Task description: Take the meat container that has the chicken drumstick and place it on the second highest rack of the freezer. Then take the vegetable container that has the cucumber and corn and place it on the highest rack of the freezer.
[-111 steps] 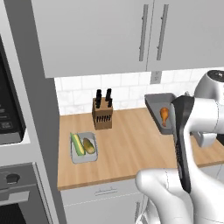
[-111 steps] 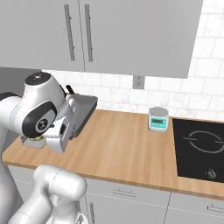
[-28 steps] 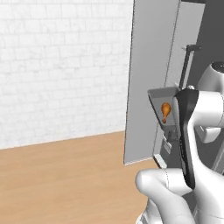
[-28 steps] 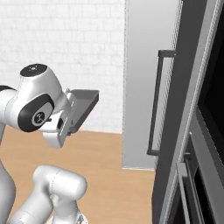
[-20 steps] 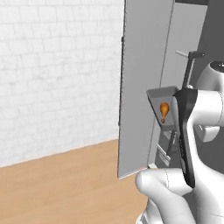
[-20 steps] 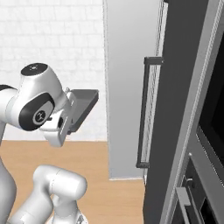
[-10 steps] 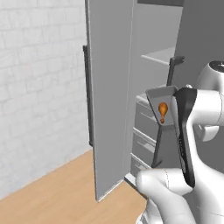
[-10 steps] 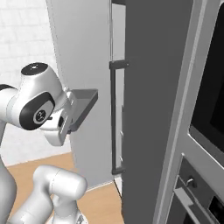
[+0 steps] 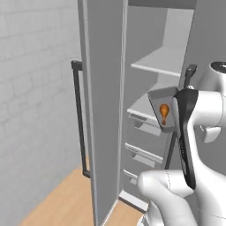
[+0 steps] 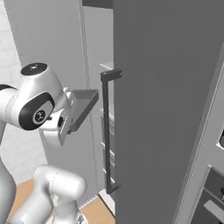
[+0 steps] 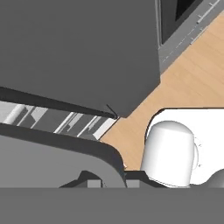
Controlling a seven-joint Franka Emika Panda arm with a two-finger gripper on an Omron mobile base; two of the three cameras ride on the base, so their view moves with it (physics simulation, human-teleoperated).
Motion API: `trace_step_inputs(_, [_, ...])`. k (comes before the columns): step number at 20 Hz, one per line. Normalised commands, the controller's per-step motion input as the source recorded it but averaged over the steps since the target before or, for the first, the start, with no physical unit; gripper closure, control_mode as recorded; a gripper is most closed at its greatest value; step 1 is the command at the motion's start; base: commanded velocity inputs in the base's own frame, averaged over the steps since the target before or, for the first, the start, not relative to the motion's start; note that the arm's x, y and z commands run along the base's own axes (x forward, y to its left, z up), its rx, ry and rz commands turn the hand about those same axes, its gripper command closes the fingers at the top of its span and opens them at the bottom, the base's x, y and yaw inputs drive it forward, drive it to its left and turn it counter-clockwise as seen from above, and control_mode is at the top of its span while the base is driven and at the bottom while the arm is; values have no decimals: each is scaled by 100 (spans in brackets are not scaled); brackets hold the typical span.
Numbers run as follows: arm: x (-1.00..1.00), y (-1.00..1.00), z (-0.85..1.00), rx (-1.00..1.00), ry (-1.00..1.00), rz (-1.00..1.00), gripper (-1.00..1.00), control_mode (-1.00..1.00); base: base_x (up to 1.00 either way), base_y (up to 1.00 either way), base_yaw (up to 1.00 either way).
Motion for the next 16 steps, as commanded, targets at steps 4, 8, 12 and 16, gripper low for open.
trace_step_inputs(4, [0, 0, 0, 0, 0, 0, 100, 100, 35, 41, -47])
trace_step_inputs(8, [0, 0, 0, 0, 0, 0, 100, 100, 28, 41, -47])
trace_step_inputs(12, [0, 0, 0, 0, 0, 0, 100, 100, 21, 42, -47])
trace_step_inputs(16, [0, 0, 0, 0, 0, 0, 100, 100, 2, 49, -36])
